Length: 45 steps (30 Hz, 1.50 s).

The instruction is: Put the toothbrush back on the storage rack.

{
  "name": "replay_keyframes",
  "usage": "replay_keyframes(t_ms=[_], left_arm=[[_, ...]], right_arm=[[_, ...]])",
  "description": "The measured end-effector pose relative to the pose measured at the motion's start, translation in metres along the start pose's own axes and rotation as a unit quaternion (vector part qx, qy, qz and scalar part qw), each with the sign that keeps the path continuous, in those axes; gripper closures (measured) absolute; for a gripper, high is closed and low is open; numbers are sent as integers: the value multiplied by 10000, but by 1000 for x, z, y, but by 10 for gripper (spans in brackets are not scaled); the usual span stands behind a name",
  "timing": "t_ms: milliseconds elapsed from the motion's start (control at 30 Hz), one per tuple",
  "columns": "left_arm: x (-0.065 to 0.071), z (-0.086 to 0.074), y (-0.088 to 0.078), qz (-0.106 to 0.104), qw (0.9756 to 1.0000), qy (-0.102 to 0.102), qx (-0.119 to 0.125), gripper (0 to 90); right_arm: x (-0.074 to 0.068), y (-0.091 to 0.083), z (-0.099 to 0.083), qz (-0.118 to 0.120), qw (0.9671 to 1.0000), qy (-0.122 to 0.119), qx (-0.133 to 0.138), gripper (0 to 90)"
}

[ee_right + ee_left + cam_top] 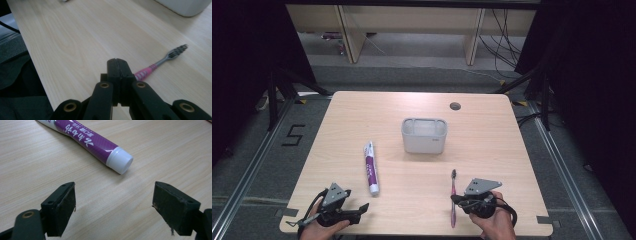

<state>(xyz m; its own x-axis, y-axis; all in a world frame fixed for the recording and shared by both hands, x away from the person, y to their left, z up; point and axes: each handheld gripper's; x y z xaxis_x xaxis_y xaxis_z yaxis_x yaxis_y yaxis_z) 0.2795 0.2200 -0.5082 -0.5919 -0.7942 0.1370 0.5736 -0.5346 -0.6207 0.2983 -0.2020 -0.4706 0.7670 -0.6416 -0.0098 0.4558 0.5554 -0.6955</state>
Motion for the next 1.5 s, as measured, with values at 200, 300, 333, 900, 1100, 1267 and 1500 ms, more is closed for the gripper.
replay_keyframes(t_ms=[200, 300, 333, 900, 1100, 1267, 1500], left_arm=[[-1, 0, -1, -5, 9999, 96, -100, 183], [-2, 0, -2, -5, 9999, 91, -106, 183], [-2, 0, -2, -6, 9999, 98, -112, 183], [-1, 0, -1, 3, 9999, 55, -89, 183], [-2, 0, -1, -8, 9999, 59, -110, 183], [-2, 0, -1, -4, 9999, 74, -112, 183], [-2, 0, -1, -3, 9999, 70, -106, 183]], right_arm=[[-6, 9, 0, 143, 9998, -79, -145, 900], [-11, 13, 0, 206, 9996, -112, -186, 900], [-12, 13, 0, 192, 9995, -136, -228, 900], [-12, 23, -7, 313, 9975, -262, -570, 900], [-12, 23, -10, 300, 9973, -212, -638, 900], [-13, 24, -12, 294, 9970, -163, -698, 900], [-7, 22, -15, 227, 9964, -340, -742, 900]])
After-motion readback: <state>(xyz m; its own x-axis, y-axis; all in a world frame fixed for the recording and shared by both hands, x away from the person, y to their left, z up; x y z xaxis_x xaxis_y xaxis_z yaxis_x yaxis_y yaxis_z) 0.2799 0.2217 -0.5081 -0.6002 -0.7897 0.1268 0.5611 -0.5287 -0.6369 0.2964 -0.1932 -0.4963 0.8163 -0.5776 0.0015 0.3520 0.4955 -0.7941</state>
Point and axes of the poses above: each handheld gripper's, and its own axes: y roughly forward along the jaws, z roughly out of its top, x roughly to its right, and after that the axes turned 4 degrees about -z, right-handed
